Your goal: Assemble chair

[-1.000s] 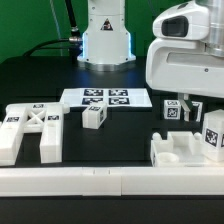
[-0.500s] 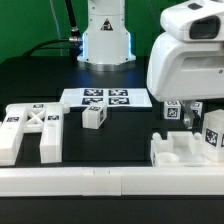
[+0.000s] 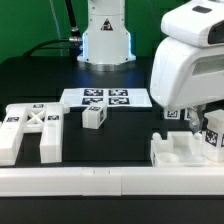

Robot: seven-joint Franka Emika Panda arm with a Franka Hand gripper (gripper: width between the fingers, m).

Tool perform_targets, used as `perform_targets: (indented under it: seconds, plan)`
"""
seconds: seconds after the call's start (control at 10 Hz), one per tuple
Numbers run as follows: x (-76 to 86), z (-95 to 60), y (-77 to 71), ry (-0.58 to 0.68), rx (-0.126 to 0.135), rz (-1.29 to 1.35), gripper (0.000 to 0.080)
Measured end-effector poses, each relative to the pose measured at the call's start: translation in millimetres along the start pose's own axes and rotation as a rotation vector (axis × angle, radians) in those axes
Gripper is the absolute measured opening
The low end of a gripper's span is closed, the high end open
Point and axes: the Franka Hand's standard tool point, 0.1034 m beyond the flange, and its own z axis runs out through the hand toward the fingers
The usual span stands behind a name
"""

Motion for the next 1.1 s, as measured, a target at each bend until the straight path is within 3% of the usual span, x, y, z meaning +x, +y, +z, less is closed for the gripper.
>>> perform_targets:
  seconds: [0.1,0.3,0.9,1.1]
  plan:
    - [0.0,0.1,0.0,0.0,0.0,0.03,0.0291]
    - [-0.1,0.3,-0.1,0.0,0.0,0.08,0.0291]
    - [0.1,0.3,-1.0,-0.001,0.019,0.65,0.0291]
    - [0.9,0.5,-3.9,-0.007,0.044,0.881,0.0291]
